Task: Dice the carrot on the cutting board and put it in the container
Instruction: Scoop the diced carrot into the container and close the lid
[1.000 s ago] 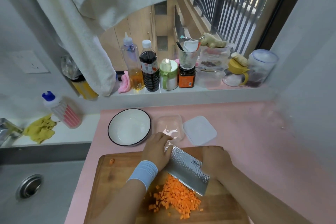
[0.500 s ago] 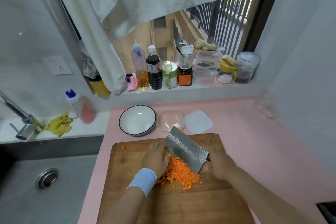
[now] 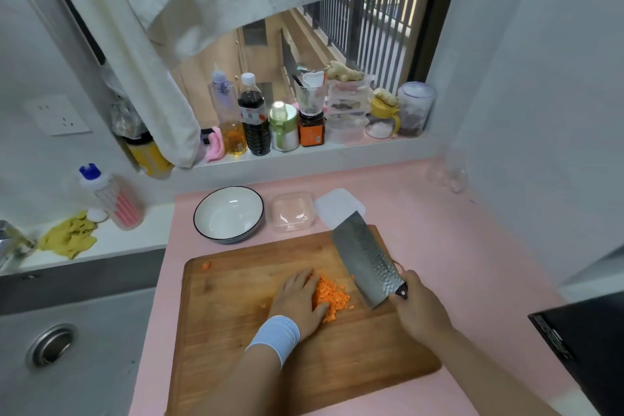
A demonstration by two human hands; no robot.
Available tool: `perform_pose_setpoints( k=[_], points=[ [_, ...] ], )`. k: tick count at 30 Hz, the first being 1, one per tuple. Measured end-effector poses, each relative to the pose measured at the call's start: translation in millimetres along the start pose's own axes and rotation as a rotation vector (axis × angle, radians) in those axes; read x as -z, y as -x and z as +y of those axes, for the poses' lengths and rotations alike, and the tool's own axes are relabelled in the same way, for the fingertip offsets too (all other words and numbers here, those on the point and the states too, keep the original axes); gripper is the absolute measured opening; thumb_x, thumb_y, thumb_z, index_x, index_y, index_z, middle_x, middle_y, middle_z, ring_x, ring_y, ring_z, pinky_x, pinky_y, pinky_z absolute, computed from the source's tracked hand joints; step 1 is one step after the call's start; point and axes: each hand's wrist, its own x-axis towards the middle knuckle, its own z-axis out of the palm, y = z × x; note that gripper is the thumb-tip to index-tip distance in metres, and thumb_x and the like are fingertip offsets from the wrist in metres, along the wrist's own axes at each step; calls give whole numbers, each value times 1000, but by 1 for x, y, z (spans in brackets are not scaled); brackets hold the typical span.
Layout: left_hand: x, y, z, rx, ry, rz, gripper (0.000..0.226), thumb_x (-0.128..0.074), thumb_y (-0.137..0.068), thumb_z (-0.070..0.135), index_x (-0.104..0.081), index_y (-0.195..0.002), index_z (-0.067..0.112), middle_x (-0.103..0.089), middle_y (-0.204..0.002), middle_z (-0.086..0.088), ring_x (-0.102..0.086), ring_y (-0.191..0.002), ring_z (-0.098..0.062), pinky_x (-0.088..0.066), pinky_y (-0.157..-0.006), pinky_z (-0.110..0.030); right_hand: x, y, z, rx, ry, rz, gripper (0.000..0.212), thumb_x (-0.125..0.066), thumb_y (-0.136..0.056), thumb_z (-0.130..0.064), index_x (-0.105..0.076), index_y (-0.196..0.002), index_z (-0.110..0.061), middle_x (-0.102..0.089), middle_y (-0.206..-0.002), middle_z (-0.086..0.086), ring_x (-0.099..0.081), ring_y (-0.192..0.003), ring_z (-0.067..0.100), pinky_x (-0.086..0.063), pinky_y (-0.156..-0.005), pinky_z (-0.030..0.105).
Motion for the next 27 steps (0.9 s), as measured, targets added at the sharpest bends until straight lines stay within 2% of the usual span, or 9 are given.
perform_pose_setpoints(
  k=[2,5,9,12,14,17,21,24,27],
  points=[
    [-1,-3,5,-5,57,68,65,-46,-94,51,-26,-152,28,-23,-158,6,-20,-144,-17,-15,-120,-32,-5,7,9,-34,-25,5,16,-57,-96,-29,-46,-107,-26,-68,-101,0,-64,-93,27,-51,-78,38],
    [11,-22,5,-23,92,137,60,-49,-95,41,-31,-150,23,-29,-155,0,-25,-141,-20,-19,-118,-32,-15,12,17,-56,-80,-5,12,-57,-96,-27,-49,-104,-26,-67,-99,-3,-63,-91,23,-50,-78,36],
    [40,-67,-11,28,-25,161,67,-45,-98,33,-16,-154,11,-13,-162,-8,-12,-148,-25,-10,-121,-33,-28,8,17,-73,-154,-19,15,-57,-97,-23,-50,-108,-29,-66,-101,-6,-62,-91,18,-50,-80,34],
    [51,-100,-30,111,-162,70,70,-38,-100,38,-4,-155,10,1,-163,-10,-1,-150,-25,-5,-121,-36,-35,0,17,-104,-200,-20,17,-59,-96,-25,-52,-111,-29,-66,-101,-8,-63,-93,17,-50,-81,34],
    [51,-116,-40,152,-207,-9,72,-34,-100,44,-1,-155,13,3,-163,-8,1,-150,-24,-3,-121,-41,-40,-4,18,-116,-223,-21,21,-60,-95,-28,-53,-114,-31,-66,-102,-10,-62,-96,16,-48,-82,33],
    [50,-130,-48,173,-228,-45,67,-36,-98,44,-12,-154,17,-18,-160,-7,-15,-147,-27,-6,-120,-45,-45,-5,18,-128,-255,-24,22,-61,-94,-28,-54,-114,-32,-66,-104,-12,-62,-97,13,-46,-83,32],
    [47,-128,-47,129,-157,7,49,-37,-99,39,-35,-146,27,-44,-143,-7,-35,-131,-31,-23,-113,-39,-45,-6,17,-114,-259,-35,21,-61,-94,-26,-55,-114,-30,-65,-105,-12,-61,-95,10,-45,-80,30],
    [40,-118,-44,121,-37,14,46,-38,-99,41,-42,-142,28,-47,-140,-6,-37,-129,-28,-28,-111,-38,-45,-3,16,-109,-234,-52,20,-61,-94,-27,-56,-113,-29,-64,-104,-13,-61,-94,9,-45,-77,28],
    [36,-101,-43,100,24,71,55,-39,-99,44,-32,-150,24,-36,-151,-5,-29,-138,-27,-23,-116,-38,-46,0,14,-108,-222,-52,17,-61,-93,-28,-56,-109,-28,-65,-100,-11,-62,-91,9,-49,-79,30]
  ],
)
